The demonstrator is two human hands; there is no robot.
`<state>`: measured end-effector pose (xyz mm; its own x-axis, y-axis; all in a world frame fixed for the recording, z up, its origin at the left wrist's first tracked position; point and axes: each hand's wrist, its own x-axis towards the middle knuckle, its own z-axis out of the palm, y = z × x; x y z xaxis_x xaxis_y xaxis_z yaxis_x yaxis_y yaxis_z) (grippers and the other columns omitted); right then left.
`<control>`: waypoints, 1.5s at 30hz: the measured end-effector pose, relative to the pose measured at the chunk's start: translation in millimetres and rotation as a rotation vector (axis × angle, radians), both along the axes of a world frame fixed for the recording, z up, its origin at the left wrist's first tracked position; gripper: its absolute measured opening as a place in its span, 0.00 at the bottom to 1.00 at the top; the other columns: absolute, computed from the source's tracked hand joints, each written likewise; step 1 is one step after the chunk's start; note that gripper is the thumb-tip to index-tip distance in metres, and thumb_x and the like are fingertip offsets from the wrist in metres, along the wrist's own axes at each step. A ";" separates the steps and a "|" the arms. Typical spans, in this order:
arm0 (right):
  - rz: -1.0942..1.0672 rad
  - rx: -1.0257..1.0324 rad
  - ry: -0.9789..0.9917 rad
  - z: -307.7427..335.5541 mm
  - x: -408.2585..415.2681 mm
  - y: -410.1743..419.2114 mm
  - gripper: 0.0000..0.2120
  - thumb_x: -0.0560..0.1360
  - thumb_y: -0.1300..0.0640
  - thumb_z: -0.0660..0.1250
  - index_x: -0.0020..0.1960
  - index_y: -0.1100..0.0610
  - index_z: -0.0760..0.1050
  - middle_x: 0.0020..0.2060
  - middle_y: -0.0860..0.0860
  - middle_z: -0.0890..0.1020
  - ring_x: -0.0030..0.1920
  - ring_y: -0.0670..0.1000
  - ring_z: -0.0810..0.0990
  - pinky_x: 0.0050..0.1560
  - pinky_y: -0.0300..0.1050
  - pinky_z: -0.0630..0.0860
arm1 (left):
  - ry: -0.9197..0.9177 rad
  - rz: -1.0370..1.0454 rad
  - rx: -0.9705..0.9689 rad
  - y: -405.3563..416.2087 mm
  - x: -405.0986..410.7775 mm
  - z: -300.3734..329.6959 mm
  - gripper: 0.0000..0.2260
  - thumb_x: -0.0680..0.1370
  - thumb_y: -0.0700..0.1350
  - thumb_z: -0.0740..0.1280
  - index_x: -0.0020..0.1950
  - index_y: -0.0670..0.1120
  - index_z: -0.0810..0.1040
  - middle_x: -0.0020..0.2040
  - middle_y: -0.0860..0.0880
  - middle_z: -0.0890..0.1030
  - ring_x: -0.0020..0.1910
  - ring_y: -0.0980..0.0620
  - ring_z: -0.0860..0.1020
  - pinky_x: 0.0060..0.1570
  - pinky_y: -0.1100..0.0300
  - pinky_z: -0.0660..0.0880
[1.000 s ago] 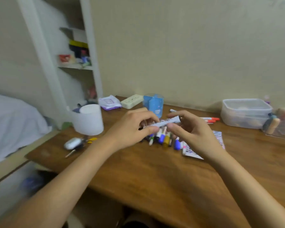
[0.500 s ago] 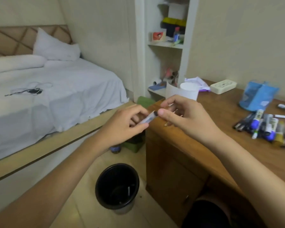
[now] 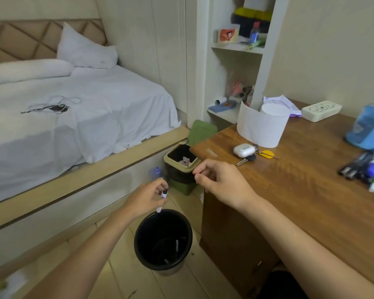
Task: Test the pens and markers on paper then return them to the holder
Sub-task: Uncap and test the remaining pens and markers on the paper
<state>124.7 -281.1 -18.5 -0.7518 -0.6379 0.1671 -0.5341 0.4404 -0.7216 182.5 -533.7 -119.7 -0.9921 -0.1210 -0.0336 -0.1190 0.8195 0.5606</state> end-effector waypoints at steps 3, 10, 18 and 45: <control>-0.021 0.009 0.005 0.2 1.4 7.5 0.03 0.80 0.52 0.68 0.52 0.45 0.79 0.40 0.42 0.83 0.38 0.39 0.79 0.39 0.32 0.71 | 0.040 -0.001 0.032 8.4 -6.5 7.7 0.15 0.76 0.50 0.72 0.61 0.58 0.76 0.51 0.59 0.80 0.53 0.62 0.78 0.57 0.55 0.79; -0.133 -0.036 0.100 22.3 -2.2 69.2 0.02 0.78 0.56 0.69 0.49 0.53 0.81 0.33 0.41 0.79 0.33 0.37 0.75 0.36 0.29 0.65 | 0.235 -0.176 0.093 80.9 -23.3 69.0 0.09 0.80 0.53 0.66 0.60 0.61 0.76 0.37 0.48 0.79 0.37 0.52 0.79 0.42 0.49 0.77; -0.457 -0.015 0.209 64.3 -18.9 248.1 0.04 0.79 0.52 0.67 0.48 0.50 0.80 0.38 0.42 0.82 0.40 0.41 0.79 0.41 0.34 0.72 | 0.491 -0.510 0.148 265.8 -79.7 150.4 0.16 0.76 0.63 0.59 0.35 0.54 0.69 0.28 0.54 0.69 0.29 0.58 0.69 0.34 0.57 0.67; -0.864 0.480 0.122 -3.7 14.7 522.9 0.31 0.74 0.31 0.63 0.74 0.41 0.68 0.71 0.41 0.70 0.68 0.48 0.61 0.65 0.50 0.57 | 0.400 -0.778 -0.565 638.9 -257.9 118.7 0.03 0.81 0.44 0.63 0.53 0.52 0.71 0.52 0.48 0.78 0.48 0.47 0.77 0.45 0.51 0.76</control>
<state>139.5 241.8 -22.2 -0.9849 0.1001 0.1413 0.0491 0.9440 -0.3264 -75.4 105.2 -1.0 -0.7290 0.6611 0.1772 0.6647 0.7456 -0.0470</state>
